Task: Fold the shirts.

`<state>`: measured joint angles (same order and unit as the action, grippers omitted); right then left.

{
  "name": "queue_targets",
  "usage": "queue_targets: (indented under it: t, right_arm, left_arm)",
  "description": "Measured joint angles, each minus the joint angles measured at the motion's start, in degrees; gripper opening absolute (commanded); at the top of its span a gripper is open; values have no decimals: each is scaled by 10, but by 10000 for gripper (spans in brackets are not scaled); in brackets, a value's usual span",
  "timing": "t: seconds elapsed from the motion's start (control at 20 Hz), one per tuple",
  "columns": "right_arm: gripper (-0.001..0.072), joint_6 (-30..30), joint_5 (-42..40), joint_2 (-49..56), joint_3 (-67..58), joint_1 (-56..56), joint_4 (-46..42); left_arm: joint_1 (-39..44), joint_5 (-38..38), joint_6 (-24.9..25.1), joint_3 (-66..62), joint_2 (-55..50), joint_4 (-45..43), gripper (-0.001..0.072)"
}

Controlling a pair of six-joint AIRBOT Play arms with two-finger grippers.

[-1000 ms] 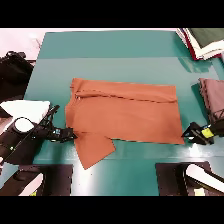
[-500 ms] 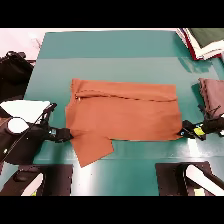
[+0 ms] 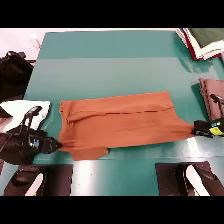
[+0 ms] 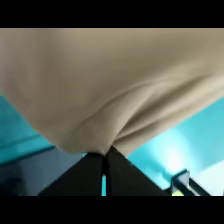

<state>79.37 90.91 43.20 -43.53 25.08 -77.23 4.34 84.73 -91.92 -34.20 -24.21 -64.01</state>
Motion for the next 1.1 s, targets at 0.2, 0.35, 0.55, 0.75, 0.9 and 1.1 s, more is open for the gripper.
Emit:
queue_targets:
  t: [0.2, 0.35, 0.55, 0.75, 0.9, 1.1]
  right_arm:
    - [18, 12, -32, 80, -72, -67, -4]
    - [18, 22, -54, 184, -148, -110, -4]
    - [20, 33, -65, 323, -257, -141, -3]
    - [411, 32, -78, 420, -345, -137, 54]
    - [462, 5, -83, 461, -396, -110, 128]
    - [579, -39, -68, 482, -395, -51, 174]
  left_arm:
    - [0, -82, 33, -66, -118, -16, 21]
    - [0, -144, 61, -128, -232, -24, 22]
    - [0, -207, 77, -199, -363, -30, 24]
    - [-1, -259, 82, -230, -421, -33, 549]
    - [-1, -272, 80, -247, -436, -32, 534]
    - [-1, -253, 77, -263, -442, -12, 23]
